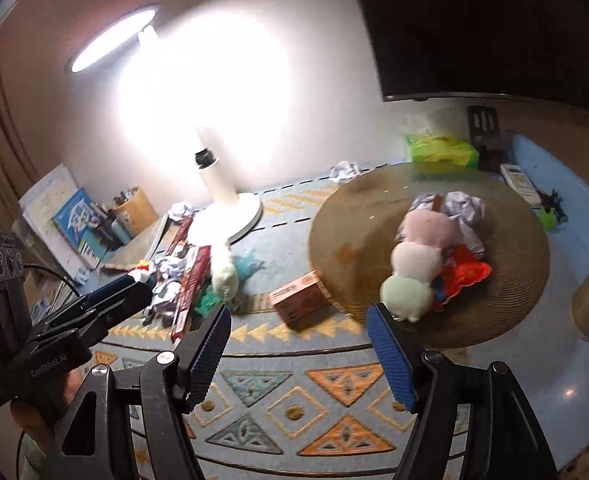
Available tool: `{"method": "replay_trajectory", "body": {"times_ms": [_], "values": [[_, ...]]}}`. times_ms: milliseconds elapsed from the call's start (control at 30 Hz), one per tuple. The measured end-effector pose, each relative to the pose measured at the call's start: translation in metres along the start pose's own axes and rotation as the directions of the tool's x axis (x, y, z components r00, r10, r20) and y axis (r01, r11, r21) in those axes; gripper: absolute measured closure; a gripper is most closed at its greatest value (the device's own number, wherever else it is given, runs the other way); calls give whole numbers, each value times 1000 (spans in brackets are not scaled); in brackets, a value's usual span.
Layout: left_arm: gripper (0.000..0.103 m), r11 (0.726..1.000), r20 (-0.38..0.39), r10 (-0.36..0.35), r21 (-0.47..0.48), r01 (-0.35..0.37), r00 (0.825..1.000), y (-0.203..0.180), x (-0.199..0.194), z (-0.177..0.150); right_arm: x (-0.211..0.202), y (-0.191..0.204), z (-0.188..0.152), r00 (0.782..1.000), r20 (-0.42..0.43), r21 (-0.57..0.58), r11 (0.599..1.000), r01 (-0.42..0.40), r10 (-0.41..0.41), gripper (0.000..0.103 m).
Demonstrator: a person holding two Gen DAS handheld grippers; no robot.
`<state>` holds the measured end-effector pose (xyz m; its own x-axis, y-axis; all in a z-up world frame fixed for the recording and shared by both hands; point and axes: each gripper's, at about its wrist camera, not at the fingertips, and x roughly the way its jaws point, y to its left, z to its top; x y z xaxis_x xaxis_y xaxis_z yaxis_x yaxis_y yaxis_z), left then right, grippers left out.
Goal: Organize objects
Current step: 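Withdraw both open tools from the bowl back over the rug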
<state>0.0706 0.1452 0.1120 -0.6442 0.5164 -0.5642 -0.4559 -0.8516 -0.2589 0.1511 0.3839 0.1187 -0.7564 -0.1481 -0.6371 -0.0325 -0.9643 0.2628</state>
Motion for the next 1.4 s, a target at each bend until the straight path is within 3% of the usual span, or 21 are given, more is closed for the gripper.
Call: {"method": "replay_trajectory", "body": {"times_ms": [67, 167, 267, 367, 433, 533, 600, 733, 867, 967, 1067, 1133, 1267, 1400], "values": [[39, 996, 7, 78, -31, -78, 997, 30, -17, -13, 13, 20, -9, 999, -29, -23, 999, -31, 30, 34], [39, 976, -6, 204, -81, -204, 979, 75, -32, -33, 39, 42, -24, 995, -81, -30, 998, -63, 60, 34], [39, 932, -49, 354, -67, -357, 934, 108, -29, -50, 65, 59, -36, 989, -130, -30, 996, -81, 76, 34], [39, 905, -87, 410, -83, -417, 908, 137, -21, -63, 89, 75, -44, 984, -158, -35, 995, -91, 84, 34], [39, 902, -106, 405, -114, -415, 908, 150, -15, -69, 101, 83, -48, 988, -143, -65, 995, -73, 63, 34], [39, 902, -131, 385, -156, -403, 913, 163, -5, -77, 111, 92, -57, 999, -43, -144, 990, -4, -2, 34], [39, 907, -150, 370, -156, -391, 917, 164, -2, -77, 121, 96, -58, 997, -62, -169, 985, 38, -49, 34], [39, 908, -182, 357, -162, -386, 916, 165, 4, -78, 127, 102, -60, 996, -67, -216, 976, 39, -55, 33], [39, 908, -195, 355, -161, -387, 914, 164, 6, -79, 141, 99, -60, 990, -135, -205, 979, 21, -50, 33], [36, 893, -212, 398, -135, -430, 892, 161, 11, -79, 146, 92, -58, 986, -156, -168, 985, 32, -58, 33], [28, 884, -237, 442, -47, -465, 865, 149, 21, -80, 144, 88, -57, 987, -145, -147, 988, 53, -75, 33], [28, 879, -230, 461, -14, -476, 857, 142, 22, -80, 139, 91, -56, 990, -117, -153, 986, 64, -82, 33], [28, 895, -231, 425, -33, -444, 875, 144, 19, -80, 131, 108, -48, 993, -108, -129, 989, -68, 54, 39], [28, 915, -208, 375, -74, -397, 903, 148, 13, -80, 149, 137, -37, 987, -145, -157, 984, -88, 65, 58]]}}
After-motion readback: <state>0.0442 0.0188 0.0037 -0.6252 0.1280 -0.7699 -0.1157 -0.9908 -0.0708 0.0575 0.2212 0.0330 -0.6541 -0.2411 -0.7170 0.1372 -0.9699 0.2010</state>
